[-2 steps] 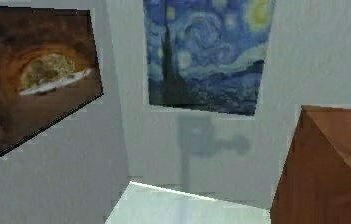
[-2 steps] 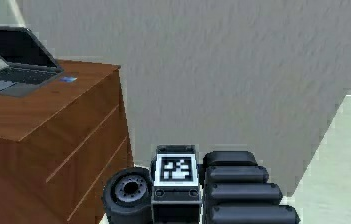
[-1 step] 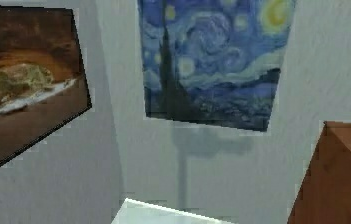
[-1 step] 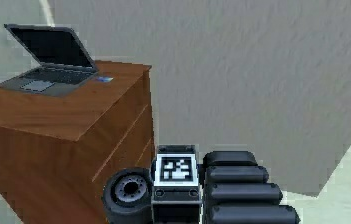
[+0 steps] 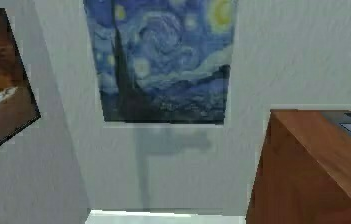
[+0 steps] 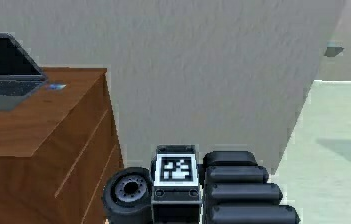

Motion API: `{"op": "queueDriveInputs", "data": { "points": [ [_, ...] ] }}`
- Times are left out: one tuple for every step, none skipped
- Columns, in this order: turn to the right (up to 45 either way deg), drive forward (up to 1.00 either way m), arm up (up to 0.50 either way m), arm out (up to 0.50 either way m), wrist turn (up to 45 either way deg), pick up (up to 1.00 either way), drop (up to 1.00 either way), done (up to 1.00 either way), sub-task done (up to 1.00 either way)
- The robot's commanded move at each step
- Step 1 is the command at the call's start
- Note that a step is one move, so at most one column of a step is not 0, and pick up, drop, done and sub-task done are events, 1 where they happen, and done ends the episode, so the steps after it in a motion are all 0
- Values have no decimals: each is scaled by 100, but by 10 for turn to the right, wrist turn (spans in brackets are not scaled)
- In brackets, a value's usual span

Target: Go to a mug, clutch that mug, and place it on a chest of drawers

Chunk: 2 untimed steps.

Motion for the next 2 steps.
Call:
{"op": "queueDriveInputs", "data": {
  "points": [
    [0, 60, 0, 0, 0, 0, 0, 0, 0],
    [-450, 0, 0, 0, 0, 0, 0, 0, 0]
  ]
}}
